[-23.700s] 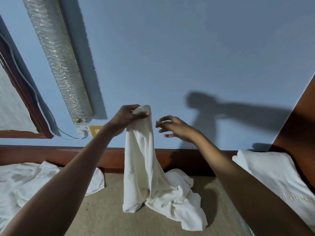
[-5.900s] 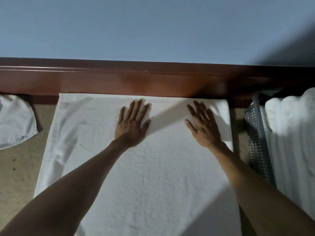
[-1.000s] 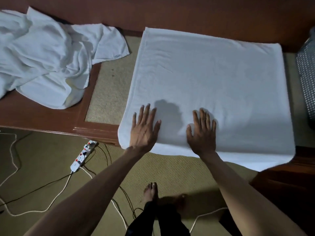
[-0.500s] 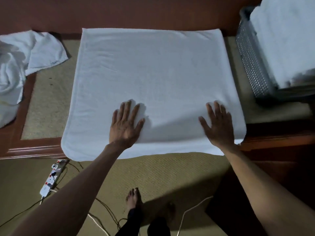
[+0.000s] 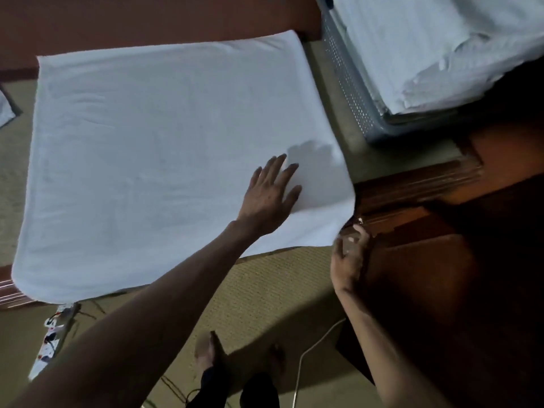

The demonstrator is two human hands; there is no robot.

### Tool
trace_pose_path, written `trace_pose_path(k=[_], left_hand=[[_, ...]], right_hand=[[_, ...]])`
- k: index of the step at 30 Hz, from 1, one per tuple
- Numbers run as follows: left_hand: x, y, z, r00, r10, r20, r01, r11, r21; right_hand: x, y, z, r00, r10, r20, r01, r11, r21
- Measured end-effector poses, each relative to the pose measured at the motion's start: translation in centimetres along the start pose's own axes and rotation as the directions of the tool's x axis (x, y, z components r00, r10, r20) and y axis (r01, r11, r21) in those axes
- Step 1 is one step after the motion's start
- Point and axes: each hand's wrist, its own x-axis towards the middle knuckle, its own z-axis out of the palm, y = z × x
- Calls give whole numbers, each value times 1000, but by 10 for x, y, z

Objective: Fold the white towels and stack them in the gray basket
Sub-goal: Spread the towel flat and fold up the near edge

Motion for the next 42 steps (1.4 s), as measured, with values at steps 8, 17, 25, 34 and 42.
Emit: trace_pose_path(k=[8, 17, 25, 34, 42], left_hand=[[22, 11, 40, 993, 16, 118, -55, 941, 333], [21, 17, 38, 997, 21, 81, -47, 937, 346], [22, 19, 38, 998, 52, 44, -64, 931, 360], [21, 24, 29, 1000, -10, 17, 8, 996, 90], [-104, -3, -42, 720, -655, -228, 321, 606, -728]], right_hand=[[17, 37, 17, 859, 320, 399, -378, 923, 75], [24, 71, -1, 844, 286, 454, -388, 909, 149], [18, 113, -14, 827, 312, 467, -204, 942, -267], [-1, 77, -5, 650, 493, 578, -453, 862, -226], [3, 10, 43, 449, 599, 663, -853, 508, 120]])
